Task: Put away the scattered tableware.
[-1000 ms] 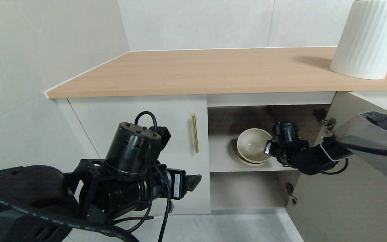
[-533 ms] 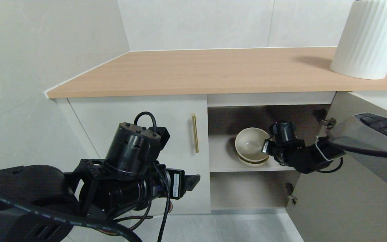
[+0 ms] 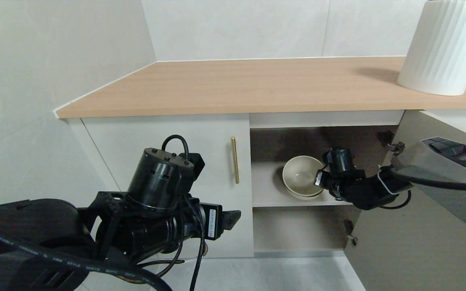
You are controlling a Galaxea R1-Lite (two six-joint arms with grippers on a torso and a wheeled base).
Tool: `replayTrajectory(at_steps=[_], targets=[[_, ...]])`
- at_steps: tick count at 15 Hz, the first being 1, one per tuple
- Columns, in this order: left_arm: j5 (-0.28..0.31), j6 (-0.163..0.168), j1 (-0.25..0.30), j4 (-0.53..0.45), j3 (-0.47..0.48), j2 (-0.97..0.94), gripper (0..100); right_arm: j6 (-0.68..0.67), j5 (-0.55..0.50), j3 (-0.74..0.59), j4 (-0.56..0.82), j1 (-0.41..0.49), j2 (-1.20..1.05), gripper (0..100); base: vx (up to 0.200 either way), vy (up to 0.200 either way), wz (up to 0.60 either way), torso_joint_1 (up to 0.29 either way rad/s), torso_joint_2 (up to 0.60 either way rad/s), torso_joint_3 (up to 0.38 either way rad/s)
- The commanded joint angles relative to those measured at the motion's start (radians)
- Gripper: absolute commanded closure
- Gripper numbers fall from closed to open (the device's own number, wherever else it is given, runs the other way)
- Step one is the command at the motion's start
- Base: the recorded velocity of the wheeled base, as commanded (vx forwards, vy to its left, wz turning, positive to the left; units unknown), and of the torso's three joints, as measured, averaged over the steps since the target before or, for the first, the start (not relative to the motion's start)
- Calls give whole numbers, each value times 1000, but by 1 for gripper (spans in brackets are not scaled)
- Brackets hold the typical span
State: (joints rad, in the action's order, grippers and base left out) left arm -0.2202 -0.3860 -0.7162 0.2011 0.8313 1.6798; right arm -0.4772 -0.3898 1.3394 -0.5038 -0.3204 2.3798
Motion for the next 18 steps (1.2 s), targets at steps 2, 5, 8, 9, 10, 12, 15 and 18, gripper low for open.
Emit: replayTrajectory(at_steps=[2,5,8,9,10,12,15,18], targets=[[-1,-1,1,1,0,0,0,0,0,0,-1,0,2,100,0,0,0,0,0,0],[-1,-1,0,0,0,0,0,0,0,1,-1,-2,6,0,0,0,0,0,0,0],[-1,-1,1,1,0,0,0,2,2,0,-1,-3,7,0,0,0,0,0,0,0],[-1,-1,1,0,0,0,0,0,2,0,-1,-5,7,0,0,0,0,0,0,0],[-1,-1,1,0,0,0,0,0,3,0,-1,-5,6,0,0,0,0,0,0,0],[-1,-1,1,1,0,-2,0,0,3,0,-1,-6,6,0,0,0,0,0,0,0],[-1,-1,3,1,0,-3,0,-1,3,-5,-1,-8,-1,0,0,0,0,0,0,0],[-1,1,3,0,-3,-11,0,-1,6,-29,1,-16,-44,0,0,0,0,0,0,0]])
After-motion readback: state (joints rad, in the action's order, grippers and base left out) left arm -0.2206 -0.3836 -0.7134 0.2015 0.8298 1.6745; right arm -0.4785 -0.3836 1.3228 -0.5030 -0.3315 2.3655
